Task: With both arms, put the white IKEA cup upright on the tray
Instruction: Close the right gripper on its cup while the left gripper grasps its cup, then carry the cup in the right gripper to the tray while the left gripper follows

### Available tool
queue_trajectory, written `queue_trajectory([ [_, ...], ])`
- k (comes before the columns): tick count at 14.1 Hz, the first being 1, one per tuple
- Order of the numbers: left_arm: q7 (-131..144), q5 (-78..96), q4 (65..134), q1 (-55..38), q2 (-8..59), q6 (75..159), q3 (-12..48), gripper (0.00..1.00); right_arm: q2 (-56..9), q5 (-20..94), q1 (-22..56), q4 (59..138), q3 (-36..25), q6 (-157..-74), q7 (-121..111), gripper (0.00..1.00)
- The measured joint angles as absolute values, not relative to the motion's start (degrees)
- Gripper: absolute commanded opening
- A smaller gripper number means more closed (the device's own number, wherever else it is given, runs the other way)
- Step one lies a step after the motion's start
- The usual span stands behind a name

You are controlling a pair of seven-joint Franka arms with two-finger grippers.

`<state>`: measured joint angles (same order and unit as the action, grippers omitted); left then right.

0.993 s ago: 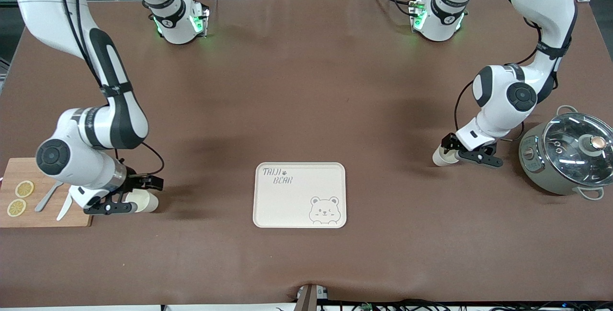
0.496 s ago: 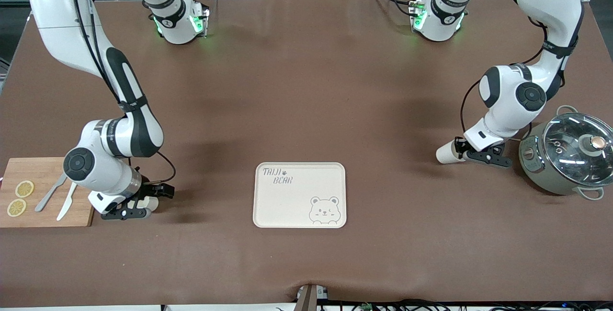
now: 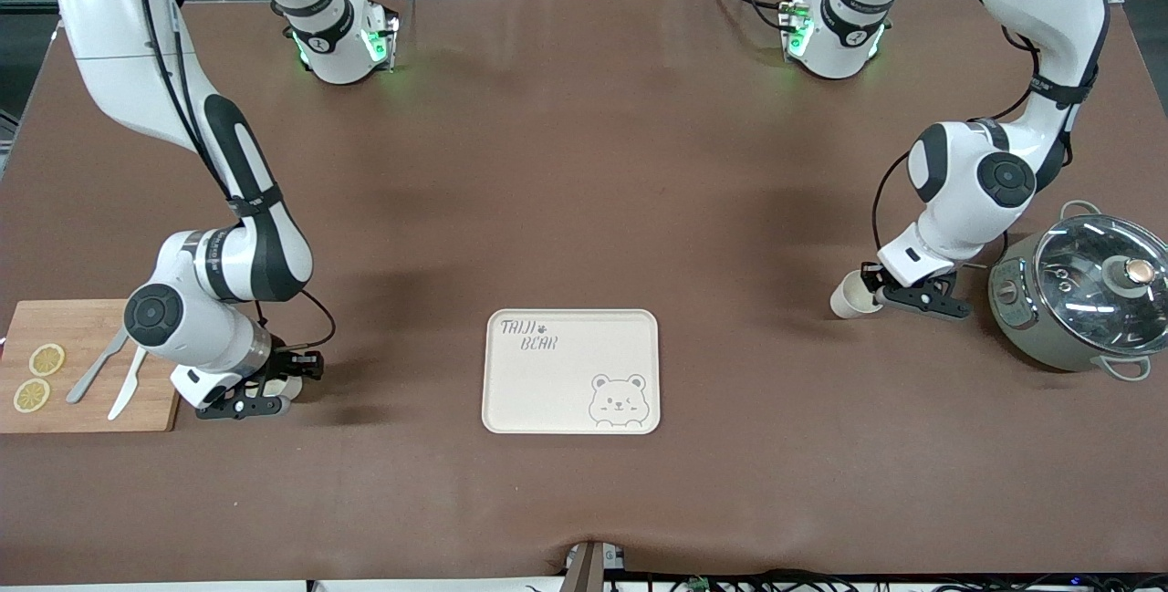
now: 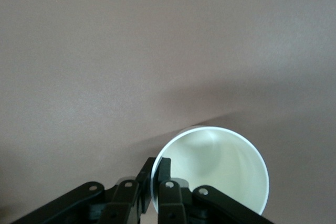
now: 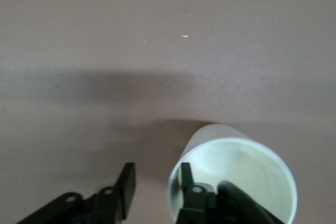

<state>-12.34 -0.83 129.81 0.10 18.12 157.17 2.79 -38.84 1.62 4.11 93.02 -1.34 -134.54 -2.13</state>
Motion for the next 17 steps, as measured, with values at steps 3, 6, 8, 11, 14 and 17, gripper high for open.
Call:
queue_trajectory([
  [3,-6.3,-0.83,128.14,0.02,18.13,157.06,5.77,0.0,-38.74,0.95,4.12,92.22,-1.56,-134.52,-2.49,0.0],
  [6,0.5,-0.83,124.06,-0.75,18.18,152.59,8.75,0.0,-38.7,1.02,4.07,91.27,-1.55,-134.48,-3.44,0.0],
  [8,4.79,-0.83,119.46,-2.82,18.21,146.92,9.08,0.0,-38.72,1.08,4.17,90.87,-1.39,-134.48,-3.76,0.0],
  [11,11.76,-0.83,111.84,-6.38,19.55,140.03,9.16,0.0,-38.72,1.2,4.84,90.26,-0.82,-134.49,-3.9,0.0],
  [14,18.73,-0.83,103.49,-10.28,24.1,135.36,9.22,0.0,-38.61,1.37,6.77,89.07,1.18,-134.51,-3.89,0.0],
  [17,25.74,-0.83,95.7,-14.93,29.75,132.8,9.28,0.0,-38.43,1.53,8.21,87.69,4.29,-134.5,-3.81,0.0],
])
